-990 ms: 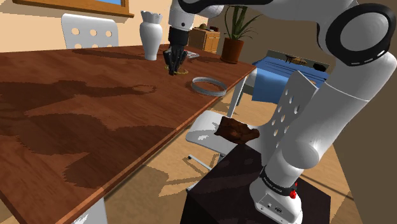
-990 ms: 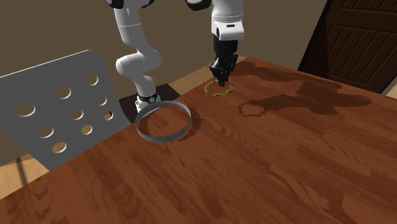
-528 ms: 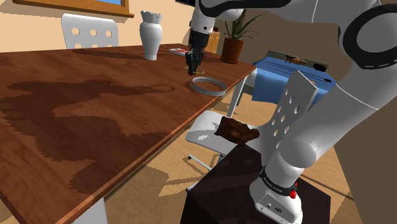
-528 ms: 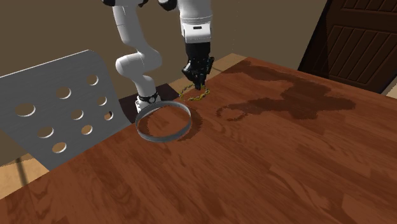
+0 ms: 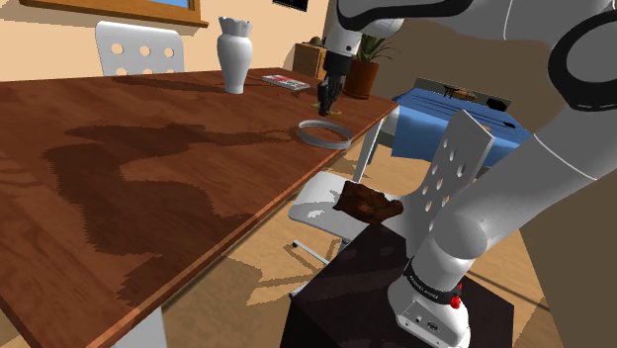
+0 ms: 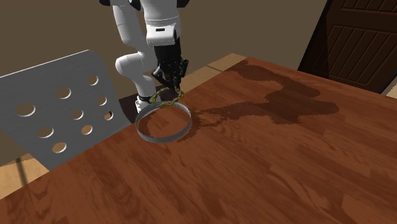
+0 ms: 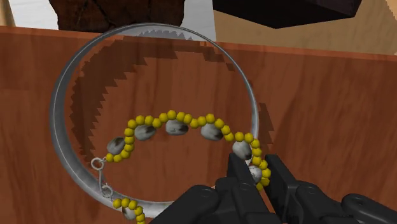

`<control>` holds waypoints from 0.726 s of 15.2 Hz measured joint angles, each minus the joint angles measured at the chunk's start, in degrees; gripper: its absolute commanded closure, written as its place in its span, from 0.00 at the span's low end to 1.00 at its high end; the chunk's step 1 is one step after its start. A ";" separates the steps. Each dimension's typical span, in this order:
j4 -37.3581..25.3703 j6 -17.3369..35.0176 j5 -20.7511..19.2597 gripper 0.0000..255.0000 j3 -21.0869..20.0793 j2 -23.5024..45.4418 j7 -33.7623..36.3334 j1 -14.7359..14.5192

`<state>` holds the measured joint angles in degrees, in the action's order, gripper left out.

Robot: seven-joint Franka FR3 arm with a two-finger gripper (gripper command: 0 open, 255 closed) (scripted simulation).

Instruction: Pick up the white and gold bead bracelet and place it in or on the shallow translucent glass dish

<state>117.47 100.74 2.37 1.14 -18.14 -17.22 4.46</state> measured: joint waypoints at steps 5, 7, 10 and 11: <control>3.90 3.34 -0.06 1.00 0.29 -0.51 -0.61 0.16; 5.43 5.06 -0.01 1.00 0.23 -0.31 -0.61 0.13; 7.55 7.23 0.00 1.00 0.29 -0.25 -0.79 0.16; 8.36 7.93 0.00 1.00 0.31 -0.35 -0.85 0.17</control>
<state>125.82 108.67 2.37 1.44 -18.49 -18.07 4.64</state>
